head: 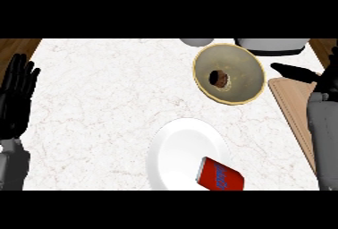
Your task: Pick the cupcake from the plate and place it in the bowl
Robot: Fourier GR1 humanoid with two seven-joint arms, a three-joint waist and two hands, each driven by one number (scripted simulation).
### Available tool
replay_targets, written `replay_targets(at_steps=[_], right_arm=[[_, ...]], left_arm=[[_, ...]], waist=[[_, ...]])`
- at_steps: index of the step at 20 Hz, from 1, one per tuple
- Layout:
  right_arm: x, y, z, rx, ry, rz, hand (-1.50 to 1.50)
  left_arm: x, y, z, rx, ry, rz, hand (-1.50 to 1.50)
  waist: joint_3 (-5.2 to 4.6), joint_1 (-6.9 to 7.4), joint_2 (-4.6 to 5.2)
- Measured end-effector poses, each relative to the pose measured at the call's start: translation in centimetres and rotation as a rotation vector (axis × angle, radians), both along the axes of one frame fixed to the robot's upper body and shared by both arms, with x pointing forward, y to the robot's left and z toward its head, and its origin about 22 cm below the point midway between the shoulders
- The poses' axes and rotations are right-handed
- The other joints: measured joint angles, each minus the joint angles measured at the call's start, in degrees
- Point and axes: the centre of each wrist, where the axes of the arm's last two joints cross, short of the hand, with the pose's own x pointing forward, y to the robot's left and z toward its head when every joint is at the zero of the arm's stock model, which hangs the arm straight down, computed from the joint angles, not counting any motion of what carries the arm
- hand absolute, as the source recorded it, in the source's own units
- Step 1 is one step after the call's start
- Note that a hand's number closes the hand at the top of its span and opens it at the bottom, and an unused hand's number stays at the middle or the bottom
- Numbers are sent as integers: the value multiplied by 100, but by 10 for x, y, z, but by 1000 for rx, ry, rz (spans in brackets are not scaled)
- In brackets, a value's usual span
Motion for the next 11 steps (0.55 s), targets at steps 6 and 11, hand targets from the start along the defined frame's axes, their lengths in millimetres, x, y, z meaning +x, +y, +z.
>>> replay_targets(at_steps=[6,11], right_arm=[[-61,-66,-11,41,-70,-31,-150],[-109,-109,-20,71,-107,-24,-150]], left_arm=[[-1,5,4,-2,-2,12,0],[3,10,4,-1,-6,4,0]], waist=[[-2,-49,-13],[-2,-35,-4]])
